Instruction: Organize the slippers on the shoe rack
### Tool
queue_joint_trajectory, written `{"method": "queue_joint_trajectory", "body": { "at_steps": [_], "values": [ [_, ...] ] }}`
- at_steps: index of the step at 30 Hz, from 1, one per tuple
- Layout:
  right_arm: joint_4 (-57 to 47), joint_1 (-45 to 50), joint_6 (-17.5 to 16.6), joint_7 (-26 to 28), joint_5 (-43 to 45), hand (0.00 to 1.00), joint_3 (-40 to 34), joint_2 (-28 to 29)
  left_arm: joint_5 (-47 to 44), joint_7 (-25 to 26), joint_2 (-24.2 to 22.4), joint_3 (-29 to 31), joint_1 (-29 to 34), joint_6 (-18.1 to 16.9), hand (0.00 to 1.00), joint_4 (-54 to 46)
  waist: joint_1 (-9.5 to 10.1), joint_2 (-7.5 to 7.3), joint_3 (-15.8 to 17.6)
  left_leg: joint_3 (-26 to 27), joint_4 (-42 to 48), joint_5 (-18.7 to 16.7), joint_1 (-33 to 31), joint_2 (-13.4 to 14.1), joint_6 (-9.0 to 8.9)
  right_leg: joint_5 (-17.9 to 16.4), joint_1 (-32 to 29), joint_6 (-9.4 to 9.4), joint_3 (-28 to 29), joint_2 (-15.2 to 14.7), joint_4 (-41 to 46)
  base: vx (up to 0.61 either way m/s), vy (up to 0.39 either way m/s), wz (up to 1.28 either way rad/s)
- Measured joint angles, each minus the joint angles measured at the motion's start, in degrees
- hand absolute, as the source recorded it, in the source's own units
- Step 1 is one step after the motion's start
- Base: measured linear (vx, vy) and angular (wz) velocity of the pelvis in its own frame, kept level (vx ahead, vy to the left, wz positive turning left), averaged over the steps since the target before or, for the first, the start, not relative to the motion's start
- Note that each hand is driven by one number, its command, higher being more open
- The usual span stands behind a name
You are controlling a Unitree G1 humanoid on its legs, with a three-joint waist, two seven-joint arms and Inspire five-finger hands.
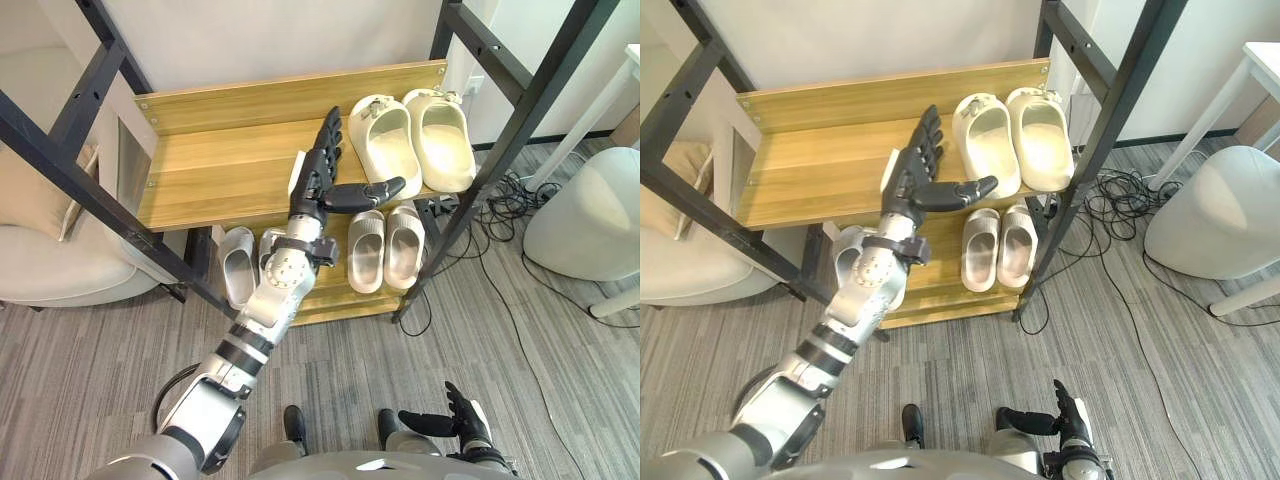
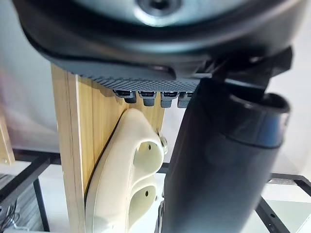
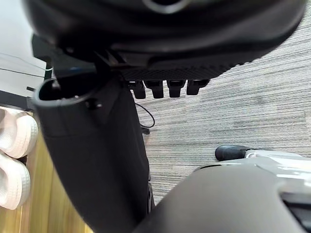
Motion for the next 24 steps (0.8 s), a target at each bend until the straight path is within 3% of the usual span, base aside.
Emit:
{"method": "queue_joint_trajectory", "body": {
  "at_steps": [8, 11, 18, 21, 24],
  "values": [
    [1.4, -0.4, 0.0, 0.6, 0.0, 1.00, 0.6, -0.7, -1.0, -5.0, 2.3, -0.5, 14.2, -0.1, 1.00, -13.6, 2.66, -0.09, -0.1, -3.4, 0.0, 0.3, 0.4, -0.4, 0.17, -2.0, 1.4, -0.03, -3.4, -0.4, 1.8, 0.00, 0.006, 0.21],
    [2.5, -0.9, 0.0, 0.6, 0.0, 1.00, 0.8, -0.8, -3.5, -6.4, 3.1, -2.2, 16.6, -0.4, 1.00, -15.8, 3.17, -0.13, -0.1, -4.2, 0.0, 0.5, 0.3, -0.5, 0.15, -2.1, 1.7, -0.03, -4.2, -0.4, 1.8, 0.01, -0.004, 0.17],
    [3.5, -1.6, 0.0, 0.9, -0.2, 1.00, 2.5, -1.4, -17.7, -17.2, 4.5, -13.7, 24.9, 0.0, 1.00, -19.1, 3.74, -0.45, -0.6, -6.6, 0.0, 0.4, 0.3, -1.0, 0.07, -3.3, 3.1, 0.02, -6.9, -0.4, 1.9, 0.02, -0.007, 0.19],
    [4.4, -2.3, 0.0, 1.4, -0.3, 1.00, 2.8, -1.5, -22.7, -22.8, 5.3, -20.2, 28.0, 2.9, 1.00, -18.2, 3.93, -0.40, -1.1, -7.0, 0.0, 0.4, 0.3, -1.0, -0.06, -3.5, 3.3, -0.04, -7.2, -0.3, 1.9, 0.02, -0.002, 0.04],
    [4.4, -2.4, 0.0, 1.4, -0.3, 1.00, 2.8, -1.7, -22.9, -26.9, 5.5, -23.0, 29.6, 5.1, 1.00, -14.5, 3.92, 0.02, -1.4, -7.1, 0.0, 0.3, 0.5, -1.0, -0.10, -3.6, 3.5, -0.11, -7.2, -0.2, 1.9, 0.00, 0.000, 0.00]
  ]
}}
